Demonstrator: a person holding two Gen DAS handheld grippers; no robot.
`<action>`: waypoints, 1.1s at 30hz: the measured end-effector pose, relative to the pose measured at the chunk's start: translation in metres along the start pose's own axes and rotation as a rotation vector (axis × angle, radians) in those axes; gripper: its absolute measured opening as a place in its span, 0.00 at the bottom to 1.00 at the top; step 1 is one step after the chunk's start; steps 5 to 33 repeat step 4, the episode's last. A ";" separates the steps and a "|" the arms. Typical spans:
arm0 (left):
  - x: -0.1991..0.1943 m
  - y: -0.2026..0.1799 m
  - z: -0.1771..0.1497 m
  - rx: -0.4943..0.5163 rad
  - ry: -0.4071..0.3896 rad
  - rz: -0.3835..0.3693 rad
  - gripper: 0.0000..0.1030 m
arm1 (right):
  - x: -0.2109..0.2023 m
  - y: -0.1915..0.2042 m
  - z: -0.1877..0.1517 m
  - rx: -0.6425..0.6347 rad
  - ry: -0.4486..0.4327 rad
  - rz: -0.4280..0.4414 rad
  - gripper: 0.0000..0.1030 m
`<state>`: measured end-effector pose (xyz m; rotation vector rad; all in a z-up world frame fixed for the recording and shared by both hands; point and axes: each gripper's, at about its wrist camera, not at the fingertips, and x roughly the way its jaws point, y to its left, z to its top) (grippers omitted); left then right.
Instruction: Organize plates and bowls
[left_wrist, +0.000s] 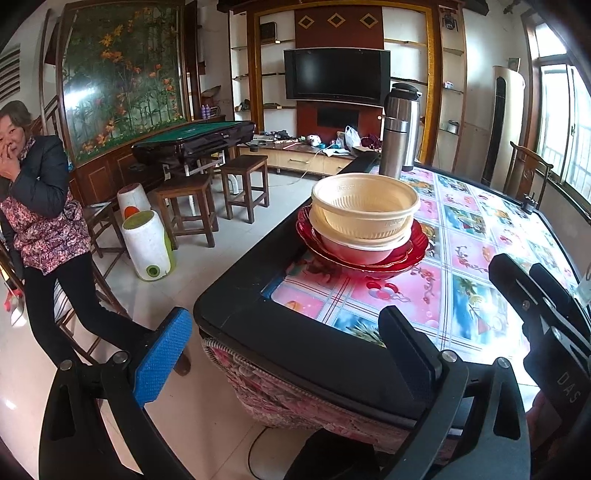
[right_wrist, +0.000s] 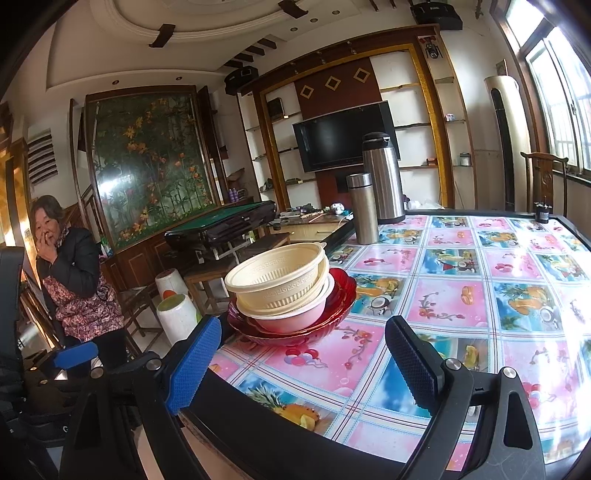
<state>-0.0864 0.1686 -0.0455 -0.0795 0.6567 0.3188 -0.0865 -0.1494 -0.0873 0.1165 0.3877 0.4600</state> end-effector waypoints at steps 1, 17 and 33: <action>0.000 -0.001 0.000 0.003 0.002 0.001 0.99 | 0.000 0.001 0.000 -0.002 -0.001 0.000 0.90; 0.002 0.000 0.001 0.006 0.020 -0.013 0.99 | 0.000 0.001 0.001 -0.005 -0.007 0.001 0.90; 0.002 0.000 0.001 0.006 0.020 -0.013 0.99 | 0.000 0.001 0.001 -0.005 -0.007 0.001 0.90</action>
